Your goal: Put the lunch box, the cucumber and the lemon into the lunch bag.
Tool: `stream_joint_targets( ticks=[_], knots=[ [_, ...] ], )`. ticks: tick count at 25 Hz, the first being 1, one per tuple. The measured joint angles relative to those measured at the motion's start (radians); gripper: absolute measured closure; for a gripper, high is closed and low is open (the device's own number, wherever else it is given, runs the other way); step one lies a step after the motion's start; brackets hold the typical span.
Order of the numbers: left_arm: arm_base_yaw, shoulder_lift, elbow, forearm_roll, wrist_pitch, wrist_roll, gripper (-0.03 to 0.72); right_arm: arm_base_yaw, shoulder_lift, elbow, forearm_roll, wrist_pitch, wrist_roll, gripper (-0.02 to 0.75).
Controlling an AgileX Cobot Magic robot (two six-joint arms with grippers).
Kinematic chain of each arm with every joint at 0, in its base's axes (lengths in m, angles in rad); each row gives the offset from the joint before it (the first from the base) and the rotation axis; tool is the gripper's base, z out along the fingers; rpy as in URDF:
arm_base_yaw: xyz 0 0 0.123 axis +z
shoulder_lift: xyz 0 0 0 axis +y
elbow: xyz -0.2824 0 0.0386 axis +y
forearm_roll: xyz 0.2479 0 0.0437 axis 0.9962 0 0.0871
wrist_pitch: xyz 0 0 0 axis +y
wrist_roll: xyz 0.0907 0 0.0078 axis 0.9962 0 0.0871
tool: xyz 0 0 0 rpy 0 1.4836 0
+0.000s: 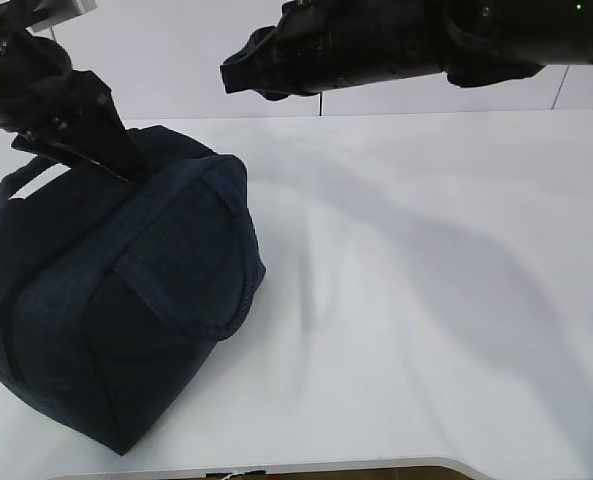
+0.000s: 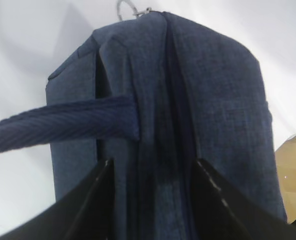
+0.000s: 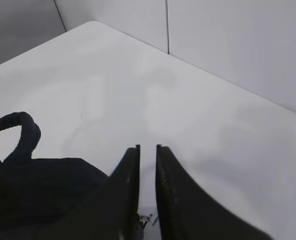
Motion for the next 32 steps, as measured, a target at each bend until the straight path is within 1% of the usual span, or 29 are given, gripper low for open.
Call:
stream_joint_targets(
  ticks=[5,8,10,12,17,22,26,32],
  knots=[
    [0.000,-0.034,0.000,0.029,0.029,-0.001,0.322,0.000,-0.040,0.000,0.000,-0.023,-0.001,0.517],
    [0.000,-0.063,0.000,0.087,0.065,-0.022,0.322,0.000,-0.066,0.000,0.000,-0.071,-0.010,0.482],
    [0.000,-0.082,0.000,0.131,0.094,-0.043,0.322,0.000,-0.083,0.000,0.000,-0.118,-0.027,0.476],
    [0.000,-0.107,0.000,0.151,0.119,-0.053,0.322,0.000,-0.094,0.000,0.000,-0.149,-0.038,0.474],
    [0.000,-0.189,0.000,0.164,0.133,-0.088,0.325,0.000,-0.119,0.000,0.000,-0.180,-0.081,0.472],
    [0.000,-0.308,0.000,0.168,0.139,-0.116,0.346,0.000,-0.153,0.005,0.000,-0.200,-0.091,0.470],
    [0.000,-0.445,0.019,0.168,0.145,-0.129,0.381,0.000,-0.197,0.040,0.000,-0.206,-0.093,0.470],
    [0.000,-0.693,0.107,0.168,0.160,-0.131,0.426,0.000,-0.267,0.100,0.000,-0.222,-0.095,0.470]
  ],
)
